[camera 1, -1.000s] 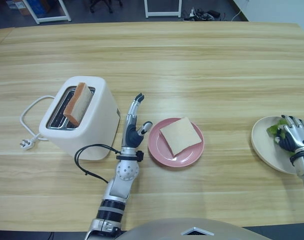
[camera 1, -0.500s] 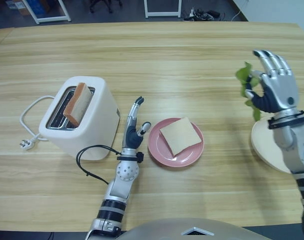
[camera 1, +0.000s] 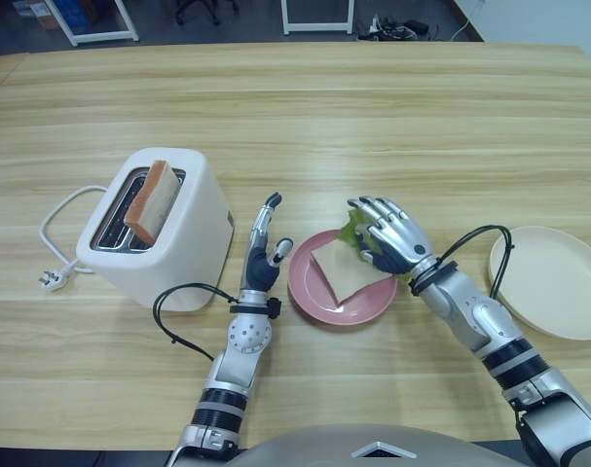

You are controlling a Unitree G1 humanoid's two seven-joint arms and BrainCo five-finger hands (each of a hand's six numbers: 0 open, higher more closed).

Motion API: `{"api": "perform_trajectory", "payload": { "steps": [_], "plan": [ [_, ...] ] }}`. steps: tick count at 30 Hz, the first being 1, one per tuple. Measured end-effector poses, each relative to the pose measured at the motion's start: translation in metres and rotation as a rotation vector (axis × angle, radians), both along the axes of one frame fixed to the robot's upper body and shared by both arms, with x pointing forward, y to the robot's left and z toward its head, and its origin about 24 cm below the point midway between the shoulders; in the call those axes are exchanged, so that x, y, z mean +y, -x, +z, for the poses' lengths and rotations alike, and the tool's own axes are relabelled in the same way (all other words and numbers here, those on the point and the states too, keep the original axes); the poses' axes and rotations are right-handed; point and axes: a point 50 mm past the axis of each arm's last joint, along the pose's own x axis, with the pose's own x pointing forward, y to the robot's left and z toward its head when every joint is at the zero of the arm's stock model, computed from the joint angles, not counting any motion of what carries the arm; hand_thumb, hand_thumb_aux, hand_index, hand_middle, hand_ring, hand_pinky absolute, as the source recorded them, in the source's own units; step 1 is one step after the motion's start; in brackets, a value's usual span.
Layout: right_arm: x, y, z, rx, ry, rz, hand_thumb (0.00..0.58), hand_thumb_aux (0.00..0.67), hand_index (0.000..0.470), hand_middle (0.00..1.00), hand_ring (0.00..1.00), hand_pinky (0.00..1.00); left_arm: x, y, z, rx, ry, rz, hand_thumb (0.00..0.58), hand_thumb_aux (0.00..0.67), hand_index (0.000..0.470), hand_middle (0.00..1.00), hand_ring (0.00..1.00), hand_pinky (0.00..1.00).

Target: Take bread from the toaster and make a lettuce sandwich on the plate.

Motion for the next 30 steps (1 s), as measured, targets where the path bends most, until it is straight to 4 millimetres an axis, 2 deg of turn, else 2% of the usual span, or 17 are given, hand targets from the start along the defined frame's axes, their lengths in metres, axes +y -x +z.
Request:
{"api": "perform_trajectory", "payload": {
  "steps": [5, 15, 22, 30],
  "plan": [
    [0.004, 0.003, -0.003, 0.013, 0.001, 0.014, 0.58, 0.67, 0.47, 0.0, 0.0, 0.0, 0.0, 0.0, -0.002, 0.01, -0.001, 0.0, 0.0, 0.0, 0.0, 0.0, 0.0, 0.0],
    [0.026, 0.018, -0.004, 0.028, -0.008, 0.098, 0.58, 0.67, 0.47, 0.0, 0.0, 0.0, 0.0, -0.001, -0.004, 0.018, -0.003, -0.001, 0.0, 0.0, 0.0, 0.0, 0.0, 0.0],
    [0.028, 0.025, 0.0, 0.016, -0.004, 0.118, 0.58, 0.67, 0.47, 0.0, 0.0, 0.0, 0.0, -0.002, -0.006, 0.026, -0.005, -0.001, 0.0, 0.0, 0.0, 0.0, 0.0, 0.0],
    [0.019, 0.035, -0.014, 0.083, 0.08, 0.114, 0.58, 0.67, 0.47, 0.0, 0.0, 0.0, -0.001, -0.003, -0.008, 0.031, -0.005, 0.0, 0.0, 0.0, 0.0, 0.0, 0.0, 0.0]
  ]
}}
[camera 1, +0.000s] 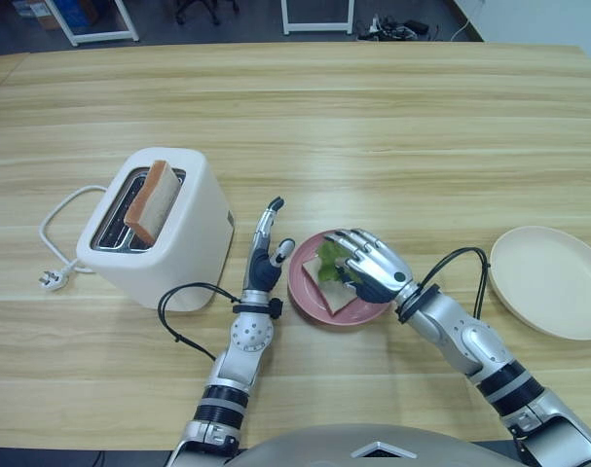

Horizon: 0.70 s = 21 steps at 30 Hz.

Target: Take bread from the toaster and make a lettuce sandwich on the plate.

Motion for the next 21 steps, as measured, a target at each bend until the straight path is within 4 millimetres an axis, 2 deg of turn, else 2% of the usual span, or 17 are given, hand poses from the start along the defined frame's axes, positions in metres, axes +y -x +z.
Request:
{"api": "perform_trajectory", "payload": {
  "steps": [12, 21],
  "plan": [
    [0.007, 0.006, 0.002, 0.004, -0.041, 0.045, 0.58, 0.67, 0.47, 0.0, 0.0, 0.0, 0.0, -0.001, -0.006, 0.022, -0.01, 0.006, 0.0, 0.0, 0.0, 0.0, 0.0, 0.0],
    [0.012, 0.002, 0.002, 0.001, -0.074, 0.04, 0.58, 0.67, 0.47, 0.0, 0.0, 0.0, -0.002, -0.001, -0.009, 0.029, -0.011, 0.001, 0.0, 0.0, 0.0, 0.0, 0.0, 0.0]
  ]
}}
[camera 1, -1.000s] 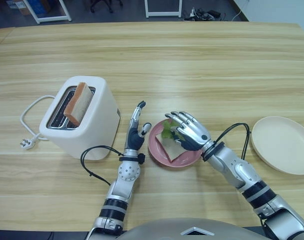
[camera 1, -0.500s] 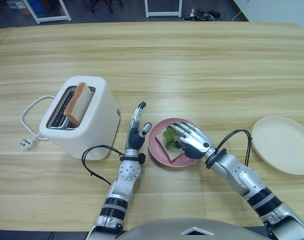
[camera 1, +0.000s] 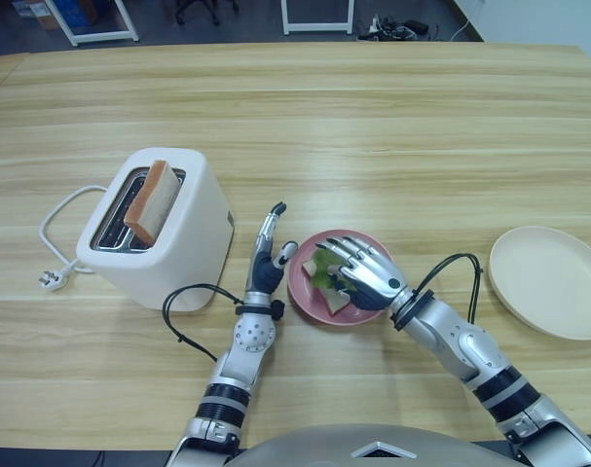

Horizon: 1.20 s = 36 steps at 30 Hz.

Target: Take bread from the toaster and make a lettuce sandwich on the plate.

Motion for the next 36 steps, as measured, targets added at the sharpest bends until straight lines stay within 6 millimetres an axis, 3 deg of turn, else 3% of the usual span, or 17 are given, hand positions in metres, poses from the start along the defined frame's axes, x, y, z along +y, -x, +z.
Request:
{"api": "perform_trajectory", "payload": {
  "steps": [1, 3, 4, 5, 10, 14, 17, 19, 21, 23, 27, 29, 33, 36],
  "plan": [
    [0.0, -0.002, -0.002, 0.005, 0.001, -0.005, 0.578, 0.636, 0.446, 0.0, 0.0, 0.0, 0.0, 0.0, 0.0, 0.0, 0.0, 0.0, 0.0, 0.0, 0.0, 0.0, 0.0, 0.0],
    [0.0, -0.003, -0.005, 0.012, 0.0, -0.012, 0.524, 0.462, 0.324, 0.0, 0.0, 0.0, -0.001, 0.0, 0.0, 0.001, 0.0, -0.001, 0.0, 0.0, 0.0, 0.0, 0.0, 0.0],
    [-0.001, -0.003, -0.006, 0.017, 0.002, -0.016, 0.234, 0.152, 0.107, 0.0, 0.0, 0.0, -0.001, 0.0, -0.001, 0.002, 0.0, -0.002, 0.0, 0.0, 0.0, 0.0, 0.0, 0.0],
    [-0.001, -0.003, -0.007, 0.018, 0.004, -0.018, 0.0, 0.0, 0.0, 0.0, 0.0, 0.0, -0.001, 0.0, -0.001, 0.004, 0.0, -0.003, 0.0, 0.0, 0.0, 0.0, 0.0, 0.0],
    [-0.011, 0.0, 0.002, 0.023, -0.059, -0.033, 0.0, 0.0, 0.0, 0.0, 0.0, 0.0, -0.002, 0.0, -0.002, 0.003, -0.007, -0.001, 0.0, 0.0, 0.0, 0.0, 0.0, 0.0],
    [-0.03, 0.008, 0.025, 0.113, -0.279, -0.05, 0.0, 0.0, 0.0, 0.0, 0.0, 0.0, -0.002, 0.0, -0.002, 0.0, -0.015, -0.004, 0.0, 0.0, 0.0, 0.0, 0.0, 0.0],
    [-0.045, 0.011, 0.053, 0.153, -0.506, -0.046, 0.0, 0.0, 0.0, 0.0, 0.0, 0.0, -0.002, 0.0, -0.001, -0.01, -0.018, -0.002, 0.0, 0.0, 0.0, 0.0, 0.0, 0.0],
    [-0.064, 0.006, 0.072, 0.158, -0.668, -0.076, 0.0, 0.0, 0.0, 0.0, 0.0, 0.0, -0.002, 0.001, 0.009, -0.07, -0.042, 0.006, 0.0, 0.0, 0.0, 0.0, 0.0, 0.0],
    [-0.086, -0.001, 0.085, 0.138, -0.792, -0.148, 0.0, 0.0, 0.0, 0.0, 0.0, 0.0, -0.001, 0.004, 0.033, -0.19, -0.104, 0.016, 0.0, 0.0, 0.0, 0.0, 0.0, 0.0],
    [-0.104, -0.008, 0.089, 0.137, -0.905, -0.235, 0.0, 0.0, 0.0, 0.0, 0.0, 0.0, 0.004, 0.011, 0.07, -0.363, -0.202, 0.054, 0.0, 0.0, 0.0, 0.0, 0.0, 0.0],
    [-0.123, -0.016, 0.075, 0.196, -1.027, -0.36, 0.0, 0.0, 0.0, 0.0, 0.0, 0.0, 0.032, 0.031, 0.136, -0.604, -0.467, 0.21, 0.0, 0.0, 0.0, 0.0, 0.0, 0.0],
    [-0.128, -0.017, 0.062, 0.237, -1.067, -0.421, 0.0, 0.0, 0.0, 0.0, 0.0, 0.0, 0.065, 0.041, 0.165, -0.614, -0.612, 0.378, 0.0, 0.0, 0.0, 0.0, 0.0, 0.0],
    [-0.127, -0.018, 0.051, 0.271, -1.096, -0.449, 0.0, 0.0, 0.0, 0.0, 0.0, 0.0, 0.118, 0.032, 0.153, -0.315, -0.853, 0.589, 0.0, 0.0, 0.0, 0.0, 0.0, 0.0],
    [-0.13, -0.017, 0.051, 0.265, -1.101, -0.457, 0.0, 0.0, 0.0, 0.0, 0.0, 0.0, 0.136, 0.035, 0.145, -0.181, -0.969, 0.671, 0.0, 0.0, 0.0, 0.0, 0.0, 0.0]
  ]
}}
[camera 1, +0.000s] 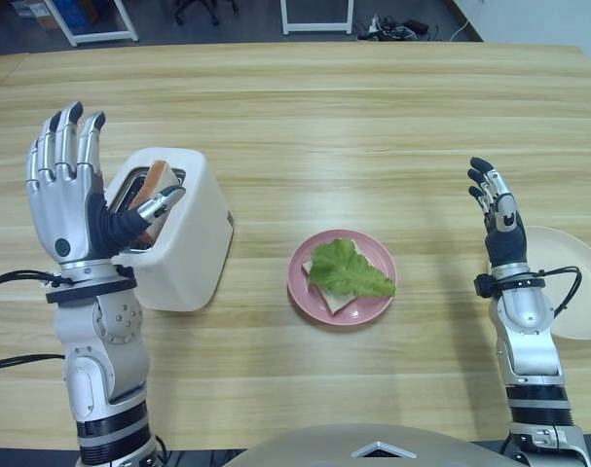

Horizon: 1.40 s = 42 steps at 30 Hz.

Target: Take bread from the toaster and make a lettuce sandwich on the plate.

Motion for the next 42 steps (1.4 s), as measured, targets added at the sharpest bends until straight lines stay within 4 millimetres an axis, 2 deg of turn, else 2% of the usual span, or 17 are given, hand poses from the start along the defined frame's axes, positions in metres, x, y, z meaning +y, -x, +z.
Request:
{"api": "perform_trajectory", "payload": {
  "steps": [4, 8, 9, 10, 11, 12, 13, 18, 24, 27, 30, 32, 34, 38, 40, 42],
  "plan": [
    [-0.007, 0.001, 0.001, -0.004, -0.002, -0.026, 0.0, 0.0, 0.0, 0.0, 0.0, 0.0, 0.009, 0.0, -0.024, 0.183, 0.087, 0.047, 0.0, 0.0, 0.0, 0.0, 0.0, 0.0],
    [-0.013, 0.002, 0.003, -0.011, -0.002, -0.049, 0.0, 0.0, 0.0, 0.0, 0.0, 0.0, 0.011, 0.001, -0.037, 0.267, 0.14, 0.049, 0.0, 0.0, 0.0, 0.0, 0.0, 0.0],
    [-0.013, 0.002, 0.003, -0.012, -0.001, -0.05, 0.0, 0.0, 0.0, 0.0, 0.0, 0.0, 0.011, 0.001, -0.038, 0.283, 0.151, 0.043, 0.116, 0.071, 0.05, 0.0, 0.0, 0.0],
    [-0.014, 0.002, 0.003, -0.012, -0.001, -0.051, 0.0, 0.0, 0.0, 0.0, 0.0, 0.0, 0.01, 0.001, -0.04, 0.298, 0.161, 0.036, 0.434, 0.334, 0.234, 0.0, 0.0, 0.0],
    [-0.014, 0.002, 0.003, -0.012, -0.002, -0.052, 0.0, 0.0, 0.0, 0.0, 0.0, 0.0, 0.009, 0.001, -0.041, 0.303, 0.177, 0.028, 0.573, 0.599, 0.42, 0.04, 0.04, 0.04],
    [-0.014, 0.002, 0.003, -0.012, -0.002, -0.051, 0.0, 0.0, 0.0, 0.0, 0.0, 0.0, 0.009, 0.001, -0.041, 0.307, 0.189, 0.023, 0.58, 0.67, 0.47, 0.94, 0.94, 0.94],
    [-0.014, 0.002, 0.003, -0.011, -0.002, -0.049, 0.0, 0.0, 0.0, 0.0, 0.0, 0.0, 0.008, 0.001, -0.041, 0.303, 0.197, 0.019, 0.58, 0.67, 0.47, 1.0, 1.0, 1.0],
    [-0.014, 0.002, 0.003, -0.01, 0.001, -0.047, 0.0, 0.0, 0.0, 0.0, 0.0, 0.0, 0.006, 0.002, -0.03, 0.176, 0.215, 0.008, 0.58, 0.67, 0.47, 1.0, 1.0, 1.0],
    [-0.013, 0.002, -0.001, 0.009, 0.008, -0.048, 0.0, 0.0, 0.0, 0.0, 0.0, 0.0, -0.023, 0.02, 0.027, -0.387, 0.063, -0.148, 0.58, 0.67, 0.47, 1.0, 1.0, 1.0],
    [-0.013, 0.001, -0.003, 0.015, 0.002, -0.049, 0.0, 0.0, 0.0, 0.0, 0.0, 0.0, -0.032, 0.033, 0.043, -0.585, 0.005, -0.21, 0.58, 0.67, 0.47, 1.0, 1.0, 1.0],
    [-0.011, 0.001, -0.004, 0.011, -0.005, -0.048, 0.0, 0.0, 0.0, 0.0, 0.0, 0.0, -0.055, 0.045, 0.053, -0.707, 0.015, -0.395, 0.58, 0.67, 0.47, 1.0, 1.0, 1.0],
    [-0.01, 0.002, -0.005, 0.009, -0.01, -0.049, 0.0, 0.0, 0.0, 0.0, 0.0, 0.0, -0.07, 0.042, 0.049, -0.678, 0.194, -0.553, 0.58, 0.67, 0.47, 1.0, 1.0, 1.0],
    [-0.01, 0.002, -0.005, 0.006, -0.016, -0.053, 0.0, 0.0, 0.0, 0.0, 0.0, 0.0, -0.084, 0.032, 0.038, -0.581, 0.486, -0.702, 0.58, 0.67, 0.47, 1.0, 1.0, 1.0],
    [-0.009, 0.002, -0.005, -0.002, -0.023, -0.056, 0.0, 0.0, 0.0, 0.0, 0.0, 0.0, -0.116, 0.006, 0.003, -0.251, 1.037, -0.919, 0.58, 0.67, 0.47, 1.0, 1.0, 1.0],
    [-0.009, 0.002, -0.005, -0.006, -0.028, -0.059, 0.0, 0.0, 0.0, 0.0, 0.0, 0.0, -0.125, -0.006, -0.018, -0.082, 1.226, -0.952, 0.58, 0.67, 0.47, 1.0, 1.0, 1.0],
    [-0.008, 0.002, -0.006, -0.006, -0.033, -0.061, 0.0, 0.0, 0.0, 0.0, 0.0, 0.0, -0.129, -0.017, -0.034, 0.032, 1.296, -0.937, 0.58, 0.67, 0.47, 1.0, 1.0, 1.0]
  ]
}}
